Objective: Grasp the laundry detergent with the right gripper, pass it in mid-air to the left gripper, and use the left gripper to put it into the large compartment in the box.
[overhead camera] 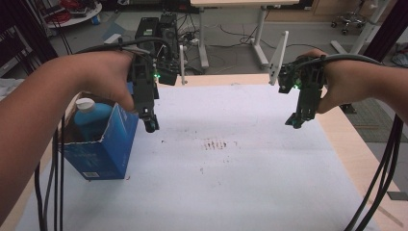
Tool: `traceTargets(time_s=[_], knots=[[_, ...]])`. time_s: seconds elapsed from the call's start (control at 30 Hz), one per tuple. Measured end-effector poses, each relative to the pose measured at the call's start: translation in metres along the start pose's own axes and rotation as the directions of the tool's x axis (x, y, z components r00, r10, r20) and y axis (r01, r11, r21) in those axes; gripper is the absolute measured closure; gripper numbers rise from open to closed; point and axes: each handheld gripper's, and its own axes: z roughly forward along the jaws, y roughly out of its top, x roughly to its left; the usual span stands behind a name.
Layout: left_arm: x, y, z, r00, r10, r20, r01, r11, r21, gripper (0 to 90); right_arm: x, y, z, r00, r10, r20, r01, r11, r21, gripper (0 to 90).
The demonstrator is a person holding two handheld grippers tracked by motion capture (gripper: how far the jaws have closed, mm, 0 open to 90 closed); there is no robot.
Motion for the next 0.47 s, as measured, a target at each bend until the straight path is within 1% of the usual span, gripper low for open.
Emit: traceTargets(time_s=[0.23,0.33,0.4,0.47], knots=[[-0.002,0.001,0.0003,1.0,0.005,-0.002,-0.005,1.0,0.002,1.6,0.0018,0.0013,-0.0006,1.0,-0.007,0.002,0.007,1.0,0.001,1.2],[-0.0037,0.0003,-0.0006,1.0,0.005,-0.004,-0.005,1.0,-0.001,1.6,0.0029,0.0013,-0.0014,1.0,0.004,0.007,-0.004,1.0,-0.002,1.2],[-0.0044,-0.0002,-0.0011,0.9999,0.006,-0.01,-0.006,1.0,0.001,1.6,0.0028,0.0009,-0.0013,1.0,0.0,0.006,0.0,1.0,-0.011,1.2],[-0.0049,-0.0002,-0.0005,1.0,0.003,-0.008,-0.003,1.0,0.004,1.6,0.004,0.0002,-0.0002,1.0,0.006,0.007,-0.006,1.0,-0.016,1.2]])
